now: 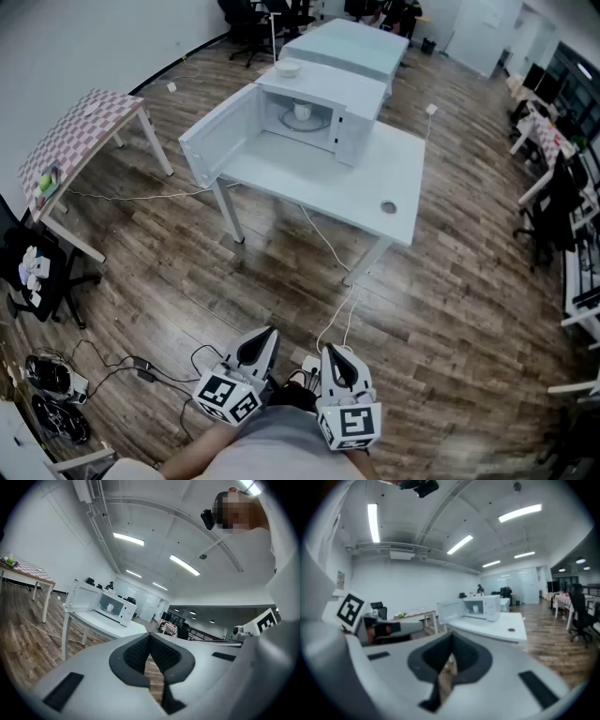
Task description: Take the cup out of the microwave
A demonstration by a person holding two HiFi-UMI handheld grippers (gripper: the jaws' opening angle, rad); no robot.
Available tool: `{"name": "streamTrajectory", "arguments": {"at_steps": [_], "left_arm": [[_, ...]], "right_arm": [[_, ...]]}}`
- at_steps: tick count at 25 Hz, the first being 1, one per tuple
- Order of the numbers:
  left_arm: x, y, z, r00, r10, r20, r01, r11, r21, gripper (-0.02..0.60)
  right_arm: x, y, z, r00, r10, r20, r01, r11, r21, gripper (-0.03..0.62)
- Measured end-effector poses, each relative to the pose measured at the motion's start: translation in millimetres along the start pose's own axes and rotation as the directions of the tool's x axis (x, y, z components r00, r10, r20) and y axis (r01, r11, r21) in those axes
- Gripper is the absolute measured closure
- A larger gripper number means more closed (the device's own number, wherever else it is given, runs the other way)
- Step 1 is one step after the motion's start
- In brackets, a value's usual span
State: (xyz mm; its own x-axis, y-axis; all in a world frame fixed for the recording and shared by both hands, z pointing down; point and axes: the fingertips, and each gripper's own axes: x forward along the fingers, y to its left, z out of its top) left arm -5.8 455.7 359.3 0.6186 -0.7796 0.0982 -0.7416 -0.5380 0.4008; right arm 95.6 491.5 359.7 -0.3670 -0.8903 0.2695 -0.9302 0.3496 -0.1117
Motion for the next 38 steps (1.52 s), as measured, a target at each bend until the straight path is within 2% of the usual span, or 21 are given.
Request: {"name": "streamTrajectory", "arguments": {"at_steps": [5, 9, 12, 17, 21, 31, 38], "left_arm": [[1.0, -23.9, 1.2, 1.0, -0.02, -0.01, 0.02, 1.0, 0.021, 0.571], [-1.5, -28.6, -2.9, 0.999, -0.023, -0.031, 0.024, 0.999, 0.037, 0.571], [0.3, -29.1, -4.6, 0.999, -0.029, -0.04, 0.031, 0.998, 0.052, 0.571], [10.2, -25.1, -8.8, 0.996, -0.042, -0.077, 0.044, 0.999, 0.031, 0.571], [13.1, -10.2, -2.2, 0.997, -0.037, -0.074, 0.038, 0.999, 0.008, 0.571], [26.9, 49.8, 48.4, 0.999, -0.051, -0.01, 0.05, 0.997, -0.05, 0.571], [42.4, 100.8, 68.8, 0.996, -0.083, -0.027, 0.081, 0.995, -0.06, 0.571]], "right_arm": [[-12.8, -0.6, 1.2, 1.0, 0.029, 0.004, -0.029, 0.999, 0.028, 0.572], [-14.5, 4.4, 3.9, 0.998, 0.055, 0.026, -0.055, 0.998, 0.019, 0.572], [-11.3, 4.7, 3.2, 0.998, 0.069, 0.005, -0.069, 0.997, 0.028, 0.572], [-0.2, 4.9, 7.9, 0.996, 0.093, 0.001, -0.093, 0.994, 0.059, 0.571], [16.7, 11.2, 13.1, 0.995, 0.098, 0.002, -0.098, 0.994, 0.056, 0.571], [82.2, 40.0, 35.8, 0.993, 0.118, -0.026, -0.118, 0.993, 0.019, 0.571], [134.3, 56.4, 52.1, 0.996, 0.086, -0.032, -0.086, 0.996, 0.002, 0.571]]}}
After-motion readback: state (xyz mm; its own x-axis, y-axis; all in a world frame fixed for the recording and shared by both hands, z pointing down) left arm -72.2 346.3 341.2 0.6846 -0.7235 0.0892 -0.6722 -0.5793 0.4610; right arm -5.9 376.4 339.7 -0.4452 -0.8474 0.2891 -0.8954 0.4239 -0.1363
